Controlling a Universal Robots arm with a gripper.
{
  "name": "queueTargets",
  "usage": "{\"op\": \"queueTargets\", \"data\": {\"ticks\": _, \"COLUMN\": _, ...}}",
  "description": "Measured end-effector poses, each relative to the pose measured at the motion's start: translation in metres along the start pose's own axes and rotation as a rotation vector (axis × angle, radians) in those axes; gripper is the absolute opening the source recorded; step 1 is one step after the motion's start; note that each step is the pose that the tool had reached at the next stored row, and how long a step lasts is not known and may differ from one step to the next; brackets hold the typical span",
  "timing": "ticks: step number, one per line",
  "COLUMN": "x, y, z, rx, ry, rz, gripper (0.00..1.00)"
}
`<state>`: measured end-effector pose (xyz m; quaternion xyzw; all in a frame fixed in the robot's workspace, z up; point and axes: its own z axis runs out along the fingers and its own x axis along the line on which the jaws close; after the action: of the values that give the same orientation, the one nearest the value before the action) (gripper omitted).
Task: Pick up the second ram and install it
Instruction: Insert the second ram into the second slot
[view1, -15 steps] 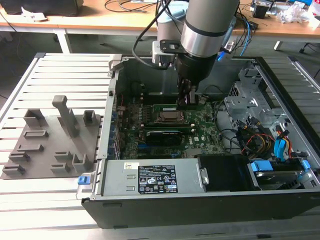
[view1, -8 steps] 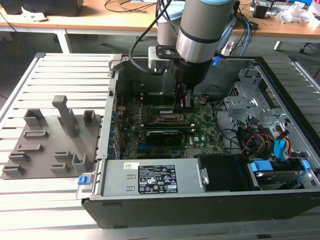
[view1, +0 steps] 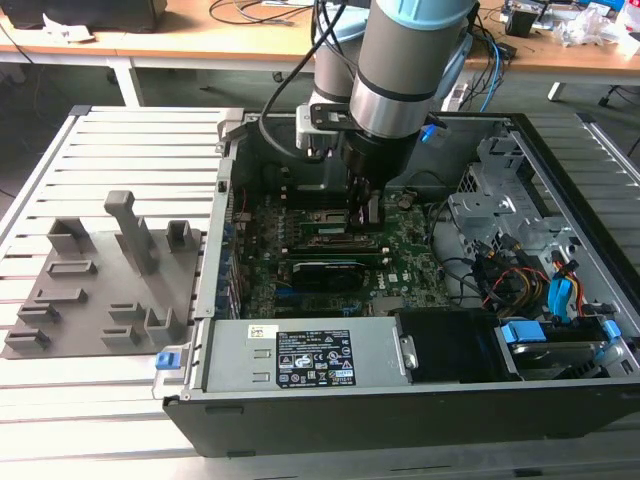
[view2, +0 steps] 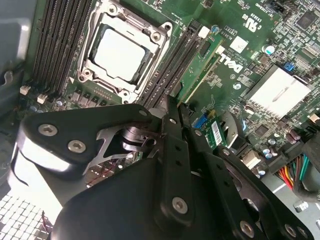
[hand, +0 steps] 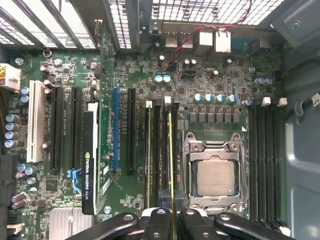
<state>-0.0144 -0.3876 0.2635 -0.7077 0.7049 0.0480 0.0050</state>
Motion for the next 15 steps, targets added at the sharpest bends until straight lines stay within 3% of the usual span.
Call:
{"op": "queueTargets", "data": {"ticks": 11, "x": -0.0037, "y": 0.0016, "z": 0.0138, "rx": 0.0, "ry": 0.0, "rz": 0.0, "gripper": 0.14}}
{"op": "queueTargets", "data": {"ticks": 15, "x": 0.0051, "y": 0.0057, "z": 0.0197, "rx": 0.0001, "ry": 0.0002, "rz": 0.0, "gripper": 0.14}}
